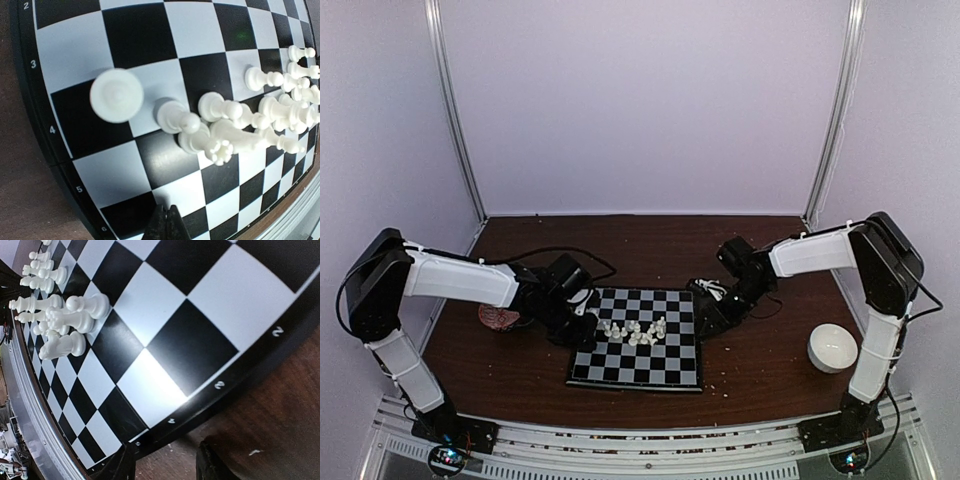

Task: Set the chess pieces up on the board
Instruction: Position the chessboard at the center of the board.

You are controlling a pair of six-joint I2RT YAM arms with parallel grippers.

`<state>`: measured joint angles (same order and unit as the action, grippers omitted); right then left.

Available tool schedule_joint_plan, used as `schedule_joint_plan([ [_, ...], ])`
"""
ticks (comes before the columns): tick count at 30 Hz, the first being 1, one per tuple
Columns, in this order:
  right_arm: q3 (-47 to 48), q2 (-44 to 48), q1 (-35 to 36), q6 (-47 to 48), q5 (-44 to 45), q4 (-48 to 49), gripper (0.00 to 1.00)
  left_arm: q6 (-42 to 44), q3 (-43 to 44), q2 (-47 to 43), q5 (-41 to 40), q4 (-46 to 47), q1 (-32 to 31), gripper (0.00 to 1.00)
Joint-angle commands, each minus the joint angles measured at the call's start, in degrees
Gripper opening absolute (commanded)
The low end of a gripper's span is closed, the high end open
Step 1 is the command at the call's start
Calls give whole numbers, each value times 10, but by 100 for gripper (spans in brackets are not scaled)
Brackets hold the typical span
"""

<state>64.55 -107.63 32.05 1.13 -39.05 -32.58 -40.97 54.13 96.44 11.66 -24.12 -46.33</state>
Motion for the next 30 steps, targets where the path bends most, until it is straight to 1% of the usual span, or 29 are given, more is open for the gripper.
schedule_joint_plan([
  [1, 9, 2, -26, -1, 29, -5, 43, 6, 1, -17, -4, -15, 1, 0],
  [4, 7, 7, -30, 0, 24, -4, 43, 0, -9, -51, -9, -23, 1, 0],
  [7, 2, 18, -30, 3, 26, -1, 44, -6, -10, -81, -63, -69, 1, 0],
  [9, 2, 25, -30, 5, 27, -1, 44, -11, -13, -85, -97, -100, 2, 0],
  [12, 1, 35, -30, 8, 27, -1, 44, -11, -27, -66, -113, -121, 3, 0],
  [16, -2, 53, -30, 18, 34, -1, 44, -24, -59, -57, -116, -107, 3, 0],
  [20, -9, 70, -32, 23, 39, 2, 45, -21, -68, -60, -118, -101, 2, 0],
  [26, 1, 76, -39, 30, 39, -3, 46, 20, -62, -33, -56, -43, -11, 0],
  [30, 1, 85, -55, 36, 40, -6, 47, 41, -36, -13, -41, -38, -30, 0],
])
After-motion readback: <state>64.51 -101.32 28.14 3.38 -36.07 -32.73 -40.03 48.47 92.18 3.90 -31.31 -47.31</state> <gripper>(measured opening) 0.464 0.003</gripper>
